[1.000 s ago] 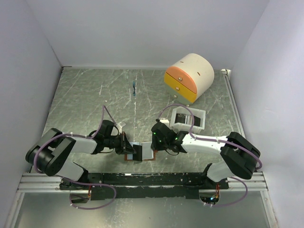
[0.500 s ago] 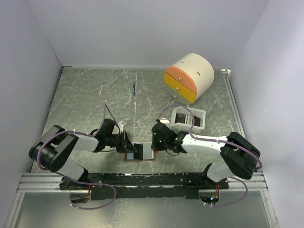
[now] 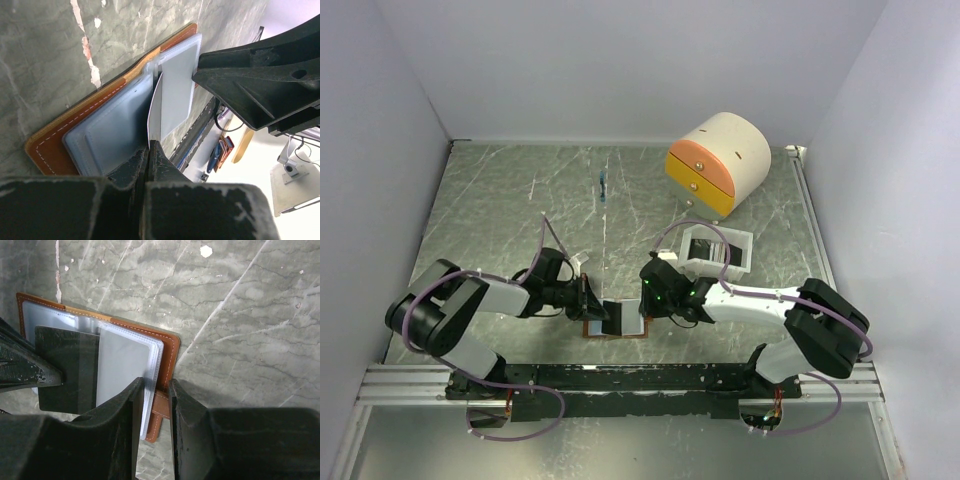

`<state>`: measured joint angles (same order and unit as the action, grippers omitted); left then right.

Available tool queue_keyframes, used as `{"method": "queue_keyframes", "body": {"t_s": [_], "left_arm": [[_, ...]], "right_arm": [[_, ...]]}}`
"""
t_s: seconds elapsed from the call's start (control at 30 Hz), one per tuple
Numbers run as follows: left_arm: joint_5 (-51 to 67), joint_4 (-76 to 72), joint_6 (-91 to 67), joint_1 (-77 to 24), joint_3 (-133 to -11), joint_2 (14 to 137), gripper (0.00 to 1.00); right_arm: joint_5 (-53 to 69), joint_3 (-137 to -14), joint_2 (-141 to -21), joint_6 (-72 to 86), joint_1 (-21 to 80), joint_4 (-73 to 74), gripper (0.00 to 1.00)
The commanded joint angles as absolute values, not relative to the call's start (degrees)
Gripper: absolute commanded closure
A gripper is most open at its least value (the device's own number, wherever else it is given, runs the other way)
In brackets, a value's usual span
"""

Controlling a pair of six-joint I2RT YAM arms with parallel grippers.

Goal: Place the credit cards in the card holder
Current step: Insert the credit card into the card holder.

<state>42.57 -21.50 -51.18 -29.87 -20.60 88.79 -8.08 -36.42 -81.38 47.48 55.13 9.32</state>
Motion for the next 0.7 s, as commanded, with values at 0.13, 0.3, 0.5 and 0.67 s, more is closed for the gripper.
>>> {"method": "queue_keyframes", "body": {"t_s": [0.13,0.3,0.5,0.67], "left_arm": [[40.26,-20.88,-47.21,-29.49,-21.87,90.72,0.93],[39.52,-18.31,-43.90,-29.54,-23.33,91.93,0.93],[38.33,-15.06,-40.84,-29.49,-24.99,92.79,0.93],[38.73,-13.83,-39.68,-29.53,-25.71,93.14,0.93]], "right_arm": [[-8.70,-35.38,-79.98,47.20,55.44,9.15,0.73],[-8.44,-35.16,-80.08,47.29,55.41,8.96,0.73],[-8.29,-35.04,-80.49,47.34,55.39,8.61,0.74],[-8.37,-35.02,-80.14,47.46,55.44,8.80,0.74]]}}
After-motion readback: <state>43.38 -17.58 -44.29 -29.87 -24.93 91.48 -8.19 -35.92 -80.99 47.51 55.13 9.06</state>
